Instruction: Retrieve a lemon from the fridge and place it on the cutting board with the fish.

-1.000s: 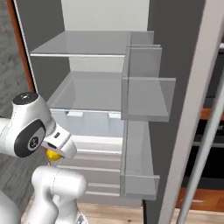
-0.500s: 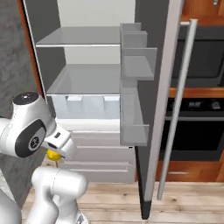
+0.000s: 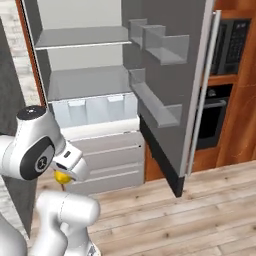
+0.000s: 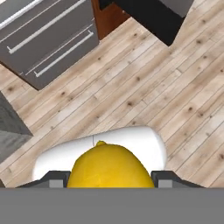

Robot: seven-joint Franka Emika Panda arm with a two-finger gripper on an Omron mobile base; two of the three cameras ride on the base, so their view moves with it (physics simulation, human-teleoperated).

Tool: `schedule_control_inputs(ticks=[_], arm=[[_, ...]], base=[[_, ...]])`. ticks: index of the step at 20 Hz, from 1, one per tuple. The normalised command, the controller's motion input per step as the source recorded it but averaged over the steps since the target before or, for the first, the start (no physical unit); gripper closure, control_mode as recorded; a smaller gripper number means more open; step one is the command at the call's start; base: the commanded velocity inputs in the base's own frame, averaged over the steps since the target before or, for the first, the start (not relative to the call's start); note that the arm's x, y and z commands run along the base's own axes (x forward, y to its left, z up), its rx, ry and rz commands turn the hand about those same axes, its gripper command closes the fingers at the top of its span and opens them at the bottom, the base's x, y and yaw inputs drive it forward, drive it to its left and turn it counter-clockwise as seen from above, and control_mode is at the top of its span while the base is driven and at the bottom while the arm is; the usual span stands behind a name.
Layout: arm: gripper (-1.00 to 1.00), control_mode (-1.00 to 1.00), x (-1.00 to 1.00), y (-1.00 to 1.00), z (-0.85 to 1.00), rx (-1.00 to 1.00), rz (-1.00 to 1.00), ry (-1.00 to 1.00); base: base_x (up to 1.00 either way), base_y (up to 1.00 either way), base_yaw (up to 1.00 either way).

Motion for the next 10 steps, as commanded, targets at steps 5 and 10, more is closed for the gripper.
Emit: schedule_control_inputs(ticks=[5, 10], arm=[[1.00, 1.00, 0.00, 0.00, 0.00, 0.00, 0.00, 0.00], [1.00, 1.00, 0.00, 0.00, 0.00, 0.00, 0.00, 0.00]], base=[[-0.56, 0.43, -0.49], [-0.24, -0.17, -0.66]])
